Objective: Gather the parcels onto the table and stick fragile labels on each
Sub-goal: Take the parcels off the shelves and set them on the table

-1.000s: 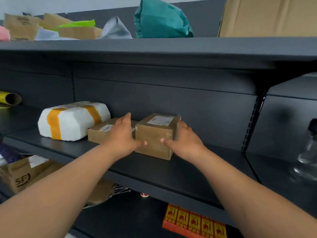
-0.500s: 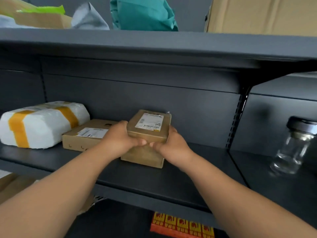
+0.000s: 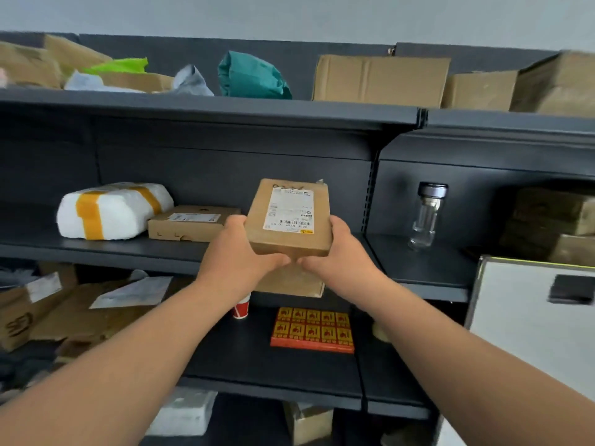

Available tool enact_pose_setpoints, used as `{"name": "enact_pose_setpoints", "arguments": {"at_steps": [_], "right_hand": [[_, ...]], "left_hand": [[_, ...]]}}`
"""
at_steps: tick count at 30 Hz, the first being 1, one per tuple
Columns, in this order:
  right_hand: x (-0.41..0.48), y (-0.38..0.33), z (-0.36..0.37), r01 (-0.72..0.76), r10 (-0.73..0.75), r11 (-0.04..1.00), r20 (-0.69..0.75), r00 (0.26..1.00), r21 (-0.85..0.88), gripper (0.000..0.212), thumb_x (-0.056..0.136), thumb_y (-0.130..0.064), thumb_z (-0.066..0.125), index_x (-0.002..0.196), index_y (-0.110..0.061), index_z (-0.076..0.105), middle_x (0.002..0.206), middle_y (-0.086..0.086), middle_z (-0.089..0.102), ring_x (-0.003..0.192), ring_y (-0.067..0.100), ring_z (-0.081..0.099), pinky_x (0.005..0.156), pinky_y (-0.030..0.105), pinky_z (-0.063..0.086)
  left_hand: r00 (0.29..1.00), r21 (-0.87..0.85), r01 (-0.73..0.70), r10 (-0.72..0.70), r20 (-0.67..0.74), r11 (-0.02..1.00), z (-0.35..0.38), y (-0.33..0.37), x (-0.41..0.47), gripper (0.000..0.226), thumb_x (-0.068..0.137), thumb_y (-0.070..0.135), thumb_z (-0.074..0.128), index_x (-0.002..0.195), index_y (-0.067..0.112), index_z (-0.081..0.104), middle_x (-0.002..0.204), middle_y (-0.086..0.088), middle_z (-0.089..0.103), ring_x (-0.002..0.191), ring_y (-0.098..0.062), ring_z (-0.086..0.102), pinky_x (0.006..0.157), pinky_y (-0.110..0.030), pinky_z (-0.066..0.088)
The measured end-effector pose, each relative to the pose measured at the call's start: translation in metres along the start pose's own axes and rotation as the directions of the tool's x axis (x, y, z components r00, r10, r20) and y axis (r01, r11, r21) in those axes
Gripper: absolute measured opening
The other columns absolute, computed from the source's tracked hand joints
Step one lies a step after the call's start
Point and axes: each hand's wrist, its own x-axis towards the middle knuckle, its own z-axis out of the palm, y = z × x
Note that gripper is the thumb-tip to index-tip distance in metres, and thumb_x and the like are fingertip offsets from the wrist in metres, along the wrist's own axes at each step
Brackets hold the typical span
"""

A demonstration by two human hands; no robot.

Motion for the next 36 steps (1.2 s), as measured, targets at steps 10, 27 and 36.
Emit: {"name": "enact_pose_setpoints", "arguments": {"at_steps": [10,27,36], "right_hand": [[-0.175,0.006,-0.061,-0.127,0.122,0.991,-0.114,0.986,-0.031,0.081,0.079,-0.024,0.074,0.143,-0.032,0.026,0.104,-0.031,0.046,0.097,-0.003,0.052,0.072,0.014,0.043],[-0.373,0.142,-0.238,-0.568,0.554,0.821,-0.311,0.772,0.055,0.065,0.071,-0.025,0.077,0.122,-0.03,0.038,0.108,-0.013,0.059,0.102,0.009,0.059,0.089,0.03,0.053],[-0.401,0.288,-0.347,-0.725,0.715,0.685,-0.248,0.653,0.066,0.069,0.078,-0.023,0.074,0.136,-0.024,0.037,0.116,-0.009,0.056,0.107,0.012,0.057,0.091,0.032,0.053]], "left_hand": [[0.977,-0.083,-0.078,0.093,0.191,0.993,0.007,0.057,-0.145,0.08,0.06,0.046,0.084,0.123,0.028,0.039,0.112,0.012,0.053,0.103,-0.011,0.052,0.083,-0.033,0.05],[0.731,-0.203,-0.055,0.178,0.659,0.978,0.207,0.193,-0.298,0.072,0.059,0.048,0.083,0.116,0.026,0.044,0.108,0.01,0.059,0.098,-0.012,0.058,0.077,-0.032,0.052],[0.582,-0.1,0.0,0.081,0.809,0.995,0.381,0.262,-0.341,0.069,0.069,0.045,0.08,0.118,0.024,0.036,0.12,0.003,0.054,0.103,-0.015,0.055,0.067,-0.02,0.045]]}}
